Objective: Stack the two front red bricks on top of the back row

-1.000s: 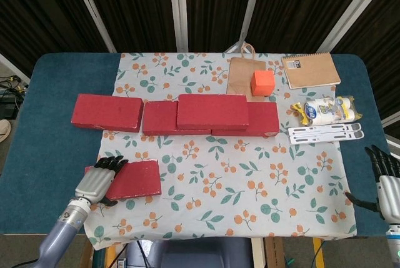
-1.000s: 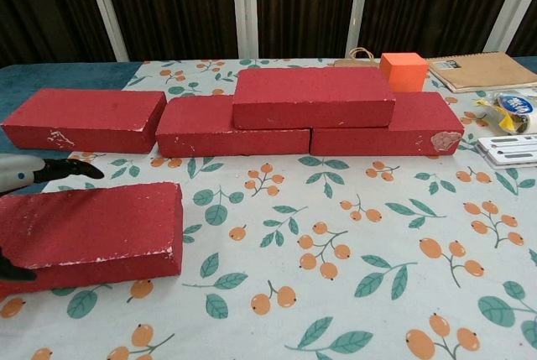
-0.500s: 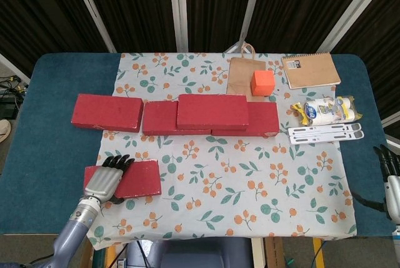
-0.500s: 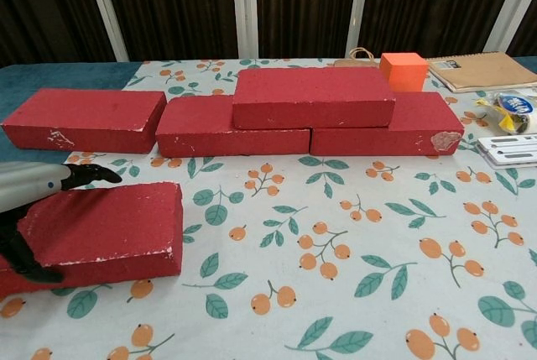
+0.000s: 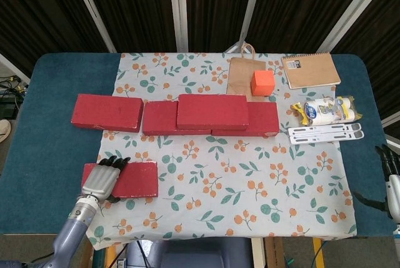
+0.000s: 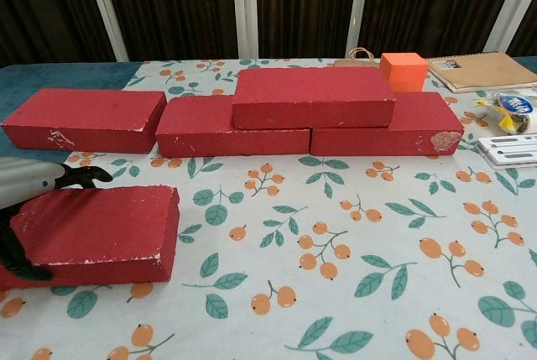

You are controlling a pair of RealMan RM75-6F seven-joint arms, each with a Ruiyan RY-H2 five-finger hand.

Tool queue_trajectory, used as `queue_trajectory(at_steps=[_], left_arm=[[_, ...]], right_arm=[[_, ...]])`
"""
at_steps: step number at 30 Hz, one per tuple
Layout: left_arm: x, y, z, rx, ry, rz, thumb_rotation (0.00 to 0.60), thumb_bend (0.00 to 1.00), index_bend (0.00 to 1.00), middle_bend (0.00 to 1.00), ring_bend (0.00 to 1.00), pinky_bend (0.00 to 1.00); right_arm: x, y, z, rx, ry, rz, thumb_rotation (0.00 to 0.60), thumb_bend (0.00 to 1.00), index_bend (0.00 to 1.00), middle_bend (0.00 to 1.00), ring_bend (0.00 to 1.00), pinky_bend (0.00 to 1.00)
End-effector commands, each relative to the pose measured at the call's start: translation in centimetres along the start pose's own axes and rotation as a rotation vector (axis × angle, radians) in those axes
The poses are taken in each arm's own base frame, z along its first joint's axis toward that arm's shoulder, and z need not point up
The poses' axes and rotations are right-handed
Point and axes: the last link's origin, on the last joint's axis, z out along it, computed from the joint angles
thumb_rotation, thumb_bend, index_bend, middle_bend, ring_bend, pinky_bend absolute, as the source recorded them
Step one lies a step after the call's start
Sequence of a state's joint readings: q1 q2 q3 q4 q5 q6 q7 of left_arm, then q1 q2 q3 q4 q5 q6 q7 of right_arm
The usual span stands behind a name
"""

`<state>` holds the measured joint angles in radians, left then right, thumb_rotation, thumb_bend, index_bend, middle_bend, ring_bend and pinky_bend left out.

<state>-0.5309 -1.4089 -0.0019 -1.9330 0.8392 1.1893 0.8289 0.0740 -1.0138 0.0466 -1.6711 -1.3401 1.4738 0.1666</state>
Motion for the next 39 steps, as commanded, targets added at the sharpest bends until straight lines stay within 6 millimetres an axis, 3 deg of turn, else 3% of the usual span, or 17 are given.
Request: queue_trajectory(at_steps=[1, 7, 11, 14, 19, 24, 29, 33, 39], left_arm=[[0.1, 0.0, 0.1, 0.001, -0.006, 0.004, 0.600, 0.00, 0.04, 0.18, 0.09, 0.16], [0.5, -0.1, 0.3, 0.001, -0.009, 0.010, 0.600, 0.00, 0.19, 0.31, 0.17, 0.20], [0.8, -0.4, 0.4, 0.004, -0.005, 0.029, 0.600, 0.02, 0.28, 0.34, 0.21, 0.21], [1.5, -0.7, 0.5, 0.006, 0.003, 0.031, 0.600, 0.04, 0.30, 0.35, 0.21, 0.21], [5.0, -1.4, 0.8, 0.004, 0.026, 0.032, 0.600, 0.04, 0.29, 0.36, 0.21, 0.21], [11.0, -1.9, 1.7, -0.028, -0.023, 0.019, 0.600, 0.04, 0.26, 0.34, 0.21, 0.20], [16.1, -2.7, 4.2, -0.017, 0.030, 0.121, 0.600, 0.04, 0.25, 0.33, 0.20, 0.18], [18.5, -3.3, 6.9, -0.005, 0.055, 0.114, 0.600, 0.04, 0.25, 0.32, 0.20, 0.18], [19.7, -3.6, 10.0, -0.010, 0.091, 0.157, 0.600, 0.04, 0.24, 0.31, 0.19, 0.18]], right_arm=[[0.0, 0.1, 0.0, -0.004, 0.000, 0.001, 0.600, 0.00, 0.00, 0.03, 0.00, 0.00], [0.1, 0.0, -0.1, -0.003, 0.009, 0.002, 0.600, 0.00, 0.00, 0.03, 0.00, 0.00], [0.1, -0.1, -0.2, -0.001, 0.011, 0.002, 0.600, 0.00, 0.00, 0.03, 0.00, 0.00], [0.2, 0.0, -0.2, -0.009, 0.012, -0.001, 0.600, 0.00, 0.00, 0.03, 0.00, 0.00], [0.1, 0.1, -0.2, -0.021, 0.014, -0.007, 0.600, 0.00, 0.00, 0.03, 0.00, 0.00], [-0.3, 0.2, 0.2, -0.038, 0.002, -0.025, 0.600, 0.00, 0.00, 0.03, 0.00, 0.00], [-0.7, 0.2, 0.8, -0.061, -0.010, -0.041, 0.600, 0.00, 0.00, 0.03, 0.00, 0.00], [-1.1, 0.1, 1.1, -0.079, -0.023, -0.056, 0.600, 0.00, 0.00, 0.03, 0.00, 0.00], [-1.2, -0.1, 1.2, -0.099, -0.021, -0.066, 0.600, 0.00, 0.00, 0.03, 0.00, 0.00]])
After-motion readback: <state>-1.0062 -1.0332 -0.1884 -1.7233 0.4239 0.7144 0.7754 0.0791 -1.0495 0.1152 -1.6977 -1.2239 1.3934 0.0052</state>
